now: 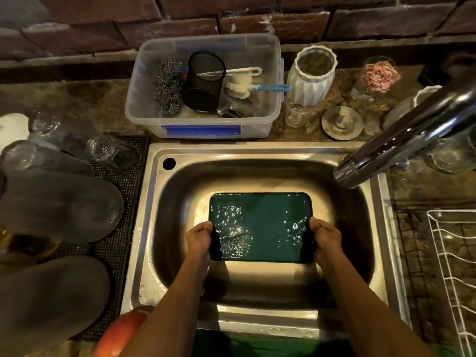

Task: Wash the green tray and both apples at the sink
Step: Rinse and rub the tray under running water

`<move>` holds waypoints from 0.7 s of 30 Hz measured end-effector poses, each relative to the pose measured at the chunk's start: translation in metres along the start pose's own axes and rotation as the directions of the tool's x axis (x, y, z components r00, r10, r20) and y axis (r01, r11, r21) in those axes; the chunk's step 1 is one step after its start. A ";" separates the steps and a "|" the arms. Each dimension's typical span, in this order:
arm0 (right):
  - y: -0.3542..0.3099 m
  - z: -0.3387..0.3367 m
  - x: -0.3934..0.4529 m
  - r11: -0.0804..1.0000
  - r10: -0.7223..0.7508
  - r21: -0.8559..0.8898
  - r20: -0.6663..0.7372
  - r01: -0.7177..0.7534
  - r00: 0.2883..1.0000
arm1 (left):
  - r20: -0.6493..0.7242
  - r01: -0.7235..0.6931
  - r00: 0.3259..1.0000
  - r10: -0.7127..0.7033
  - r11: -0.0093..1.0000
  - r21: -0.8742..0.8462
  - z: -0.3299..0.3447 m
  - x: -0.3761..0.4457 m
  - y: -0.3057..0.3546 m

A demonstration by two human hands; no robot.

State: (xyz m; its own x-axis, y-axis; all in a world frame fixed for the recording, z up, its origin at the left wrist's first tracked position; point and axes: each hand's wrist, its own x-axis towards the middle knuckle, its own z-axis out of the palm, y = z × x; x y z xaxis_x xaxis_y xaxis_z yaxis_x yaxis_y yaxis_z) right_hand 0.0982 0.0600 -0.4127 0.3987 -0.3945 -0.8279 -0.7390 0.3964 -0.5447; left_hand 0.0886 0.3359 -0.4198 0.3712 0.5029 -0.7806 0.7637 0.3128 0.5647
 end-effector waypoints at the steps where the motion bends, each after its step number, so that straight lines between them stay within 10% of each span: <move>1: -0.003 0.000 -0.001 1.000 0.001 0.005 -0.003 -0.001 1.000 | 0.006 0.006 1.000 -0.006 1.000 -0.018 0.000 -0.002 -0.001; 21: -0.047 -0.005 -0.056 0.972 -0.227 0.092 0.113 0.218 0.967 | 0.093 -0.043 0.993 0.067 0.971 -0.236 -0.009 -0.053 0.023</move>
State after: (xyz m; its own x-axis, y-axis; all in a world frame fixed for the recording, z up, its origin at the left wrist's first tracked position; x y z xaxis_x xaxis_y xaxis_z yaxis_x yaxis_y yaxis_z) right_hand 0.1084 0.0596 -0.3401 0.6152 -0.3777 -0.6921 -0.5811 0.3760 -0.7217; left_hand 0.0819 0.3242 -0.3630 0.4689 0.4458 -0.7625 0.6004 0.4723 0.6454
